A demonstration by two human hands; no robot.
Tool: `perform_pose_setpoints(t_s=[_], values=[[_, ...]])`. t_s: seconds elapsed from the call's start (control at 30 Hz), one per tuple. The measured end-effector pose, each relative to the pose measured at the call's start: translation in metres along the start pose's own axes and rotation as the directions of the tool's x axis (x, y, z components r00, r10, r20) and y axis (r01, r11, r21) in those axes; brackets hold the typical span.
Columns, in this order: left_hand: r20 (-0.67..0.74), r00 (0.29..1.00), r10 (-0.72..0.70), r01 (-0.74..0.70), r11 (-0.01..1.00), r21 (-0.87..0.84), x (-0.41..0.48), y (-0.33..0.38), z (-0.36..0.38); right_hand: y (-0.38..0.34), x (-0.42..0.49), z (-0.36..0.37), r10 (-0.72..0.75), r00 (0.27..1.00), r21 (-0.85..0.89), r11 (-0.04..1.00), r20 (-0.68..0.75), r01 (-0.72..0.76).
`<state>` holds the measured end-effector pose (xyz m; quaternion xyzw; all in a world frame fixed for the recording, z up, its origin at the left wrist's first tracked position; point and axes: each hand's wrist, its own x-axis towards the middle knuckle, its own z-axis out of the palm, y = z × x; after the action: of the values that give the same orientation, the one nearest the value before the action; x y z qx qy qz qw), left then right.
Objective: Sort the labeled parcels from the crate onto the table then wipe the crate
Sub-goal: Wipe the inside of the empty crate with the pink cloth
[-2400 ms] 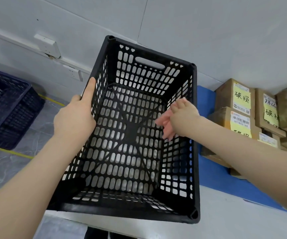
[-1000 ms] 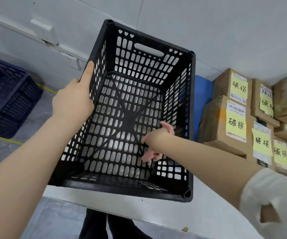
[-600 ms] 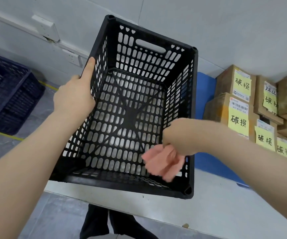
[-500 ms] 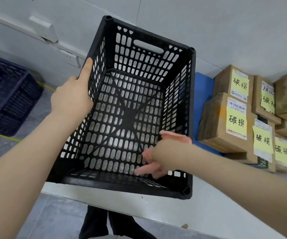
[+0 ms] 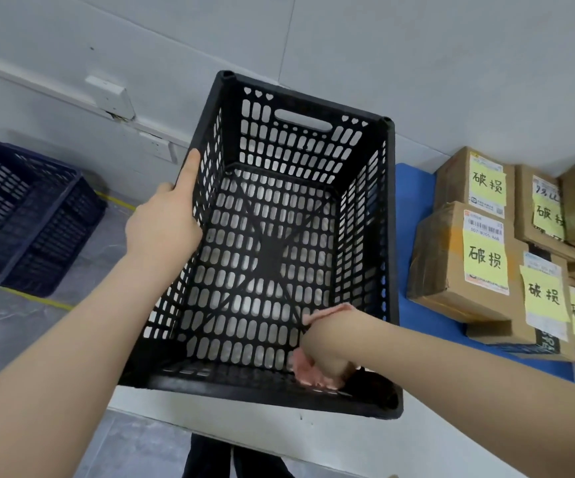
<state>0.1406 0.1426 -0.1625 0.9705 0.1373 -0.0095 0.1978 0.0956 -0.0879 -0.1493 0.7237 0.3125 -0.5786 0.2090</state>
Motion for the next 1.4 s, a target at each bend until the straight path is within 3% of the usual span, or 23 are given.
perform_pose_setpoints(t_s=[0.1, 0.17, 0.23, 0.27, 0.33, 0.37, 0.4, 0.47, 0.53, 0.6, 0.63, 0.7, 0.73, 0.8, 0.87, 0.93, 1.0, 1.03, 1.1, 1.23, 1.27, 1.33, 1.4], values=[[-0.003, 1.000, -0.007, 0.007, 1.000, 0.022, -0.001, 0.002, 0.001, 0.011, -0.017, -0.009, -0.023, 0.993, -0.216, 0.975, 0.118, 0.048], [-0.005, 1.000, 0.002, -0.001, 0.999, 0.037, -0.003, 0.002, 0.001, 0.021, -0.033, -0.020, -0.049, 0.987, -0.143, 0.987, 0.153, 0.071], [0.006, 1.000, -0.006, 0.006, 0.999, 0.045, -0.003, 0.003, 0.000, 0.040, -0.057, -0.036, -0.099, 0.986, 0.070, 0.993, 0.133, 0.091], [0.013, 1.000, -0.013, 0.012, 0.999, 0.049, -0.003, 0.003, 0.000, 0.052, -0.071, -0.047, -0.158, 0.986, 0.215, 0.966, 0.057, 0.142], [0.021, 0.999, -0.025, 0.024, 0.998, 0.057, -0.003, 0.004, 0.000, 0.077, -0.092, -0.077, -0.173, 0.917, 0.464, 0.819, -0.359, 0.336], [0.021, 0.999, -0.030, 0.029, 0.998, 0.062, -0.003, 0.005, 0.000, 0.085, -0.097, -0.092, -0.042, 0.784, 0.517, 0.729, -0.620, 0.449], [0.020, 0.999, -0.035, 0.033, 0.997, 0.069, -0.004, 0.006, -0.001, 0.092, -0.093, -0.106, 0.169, 0.577, 0.531, 0.648, -0.799, 0.546], [0.017, 0.999, -0.037, 0.036, 0.996, 0.081, -0.005, 0.006, -0.003, 0.096, -0.072, -0.136, 0.575, 0.154, 0.501, 0.513, -0.803, 0.697], [0.020, 0.999, -0.035, 0.033, 0.997, 0.073, -0.006, 0.007, -0.004, 0.088, -0.040, -0.168, 0.711, -0.095, 0.364, 0.465, -0.696, 0.807], [0.033, 0.999, -0.029, 0.027, 0.998, 0.063, -0.005, 0.006, -0.003, 0.081, -0.002, -0.197, 0.644, -0.240, 0.300, 0.612, -0.726, 0.732], [0.037, 0.999, -0.029, 0.027, 0.998, 0.064, -0.005, 0.005, -0.002, 0.080, 0.020, -0.209, 0.553, -0.243, 0.295, 0.708, -0.797, 0.641], [0.031, 0.999, -0.034, 0.032, 0.996, 0.085, -0.004, 0.002, 0.000, 0.077, 0.064, -0.223, 0.378, -0.121, 0.280, 0.833, -0.918, 0.476], [0.025, 0.999, -0.035, 0.032, 0.994, 0.107, -0.004, 0.001, 0.002, 0.079, 0.084, -0.227, 0.310, -0.118, 0.248, 0.895, -0.943, 0.371], [0.019, 0.999, -0.039, 0.036, 0.988, 0.149, -0.003, 0.000, 0.006, 0.087, 0.117, -0.233, 0.214, -0.223, 0.178, 0.969, -0.951, 0.169], [0.030, 0.998, -0.056, 0.050, 0.982, 0.180, -0.001, 0.000, 0.007, 0.095, 0.147, -0.232, 0.198, -0.257, 0.180, 0.979, -0.946, 0.094], [0.053, 0.996, -0.069, 0.058, 0.980, 0.189, -0.001, 0.000, 0.008, 0.101, 0.176, -0.218, 0.221, -0.046, 0.222, 0.975, -0.974, -0.018], [0.050, 0.996, -0.073, 0.063, 0.982, 0.179, 0.000, 0.001, 0.009, 0.112, 0.202, -0.198, 0.115, 0.352, 0.078, 0.990, -0.929, -0.118], [0.055, 0.996, -0.075, 0.064, 0.983, 0.172, 0.001, 0.001, 0.010, 0.116, 0.209, -0.190, 0.048, 0.497, -0.034, 0.987, -0.866, -0.156], [0.058, 0.995, -0.077, 0.067, 0.986, 0.154, 0.002, 0.001, 0.009, 0.126, 0.206, -0.187, 0.005, 0.594, -0.168, 0.957, -0.805, -0.235], [0.046, 0.997, -0.068, 0.061, 0.988, 0.144, 0.000, 0.002, 0.006, 0.145, 0.143, -0.204, -0.218, 0.555, -0.440, 0.844, -0.803, -0.306], [0.039, 0.997, -0.069, 0.063, 0.987, 0.146, 0.000, 0.003, 0.005, 0.149, 0.120, -0.204, -0.276, 0.511, -0.497, 0.786, -0.814, -0.367], [0.035, 0.997, -0.063, 0.057, 0.988, 0.145, -0.001, 0.002, 0.007, 0.165, 0.077, -0.200, -0.361, 0.287, -0.460, 0.745, -0.887, -0.483], [0.028, 0.998, -0.053, 0.049, 0.991, 0.127, -0.001, 0.001, 0.008, 0.180, 0.050, -0.196, -0.373, 0.008, -0.330, 0.810, -0.928, -0.485]])
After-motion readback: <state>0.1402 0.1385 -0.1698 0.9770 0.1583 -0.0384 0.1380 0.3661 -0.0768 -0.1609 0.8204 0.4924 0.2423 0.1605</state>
